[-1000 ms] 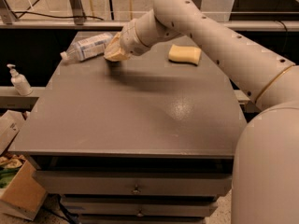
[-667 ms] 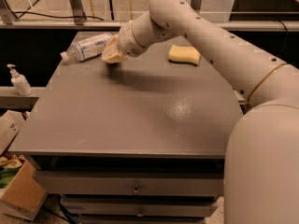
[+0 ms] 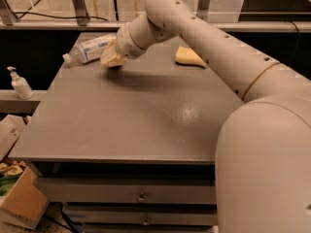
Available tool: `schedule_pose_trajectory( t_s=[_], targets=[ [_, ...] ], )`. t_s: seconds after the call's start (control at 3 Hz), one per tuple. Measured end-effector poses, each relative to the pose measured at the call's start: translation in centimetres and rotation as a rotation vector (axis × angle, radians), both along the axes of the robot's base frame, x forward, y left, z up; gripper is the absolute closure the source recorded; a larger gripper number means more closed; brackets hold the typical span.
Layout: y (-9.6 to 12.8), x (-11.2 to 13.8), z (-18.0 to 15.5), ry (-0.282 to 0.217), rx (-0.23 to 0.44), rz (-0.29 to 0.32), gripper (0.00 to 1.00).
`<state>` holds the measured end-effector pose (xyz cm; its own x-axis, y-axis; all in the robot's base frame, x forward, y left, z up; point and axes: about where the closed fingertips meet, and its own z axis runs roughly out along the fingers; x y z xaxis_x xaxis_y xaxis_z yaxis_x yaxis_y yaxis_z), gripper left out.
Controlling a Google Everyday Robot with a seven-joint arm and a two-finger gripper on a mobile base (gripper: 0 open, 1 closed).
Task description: Move rxbar chocolate near blue plastic bottle
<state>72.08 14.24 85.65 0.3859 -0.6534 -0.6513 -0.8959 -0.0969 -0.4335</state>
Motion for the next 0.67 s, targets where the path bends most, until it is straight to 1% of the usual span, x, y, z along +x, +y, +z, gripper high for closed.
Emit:
schedule_pose_trajectory(
  t_s=[0.67],
  targets=[
    [0.58, 0.17, -0.02, 0.01, -0.004, 0.002, 0.36]
  ],
)
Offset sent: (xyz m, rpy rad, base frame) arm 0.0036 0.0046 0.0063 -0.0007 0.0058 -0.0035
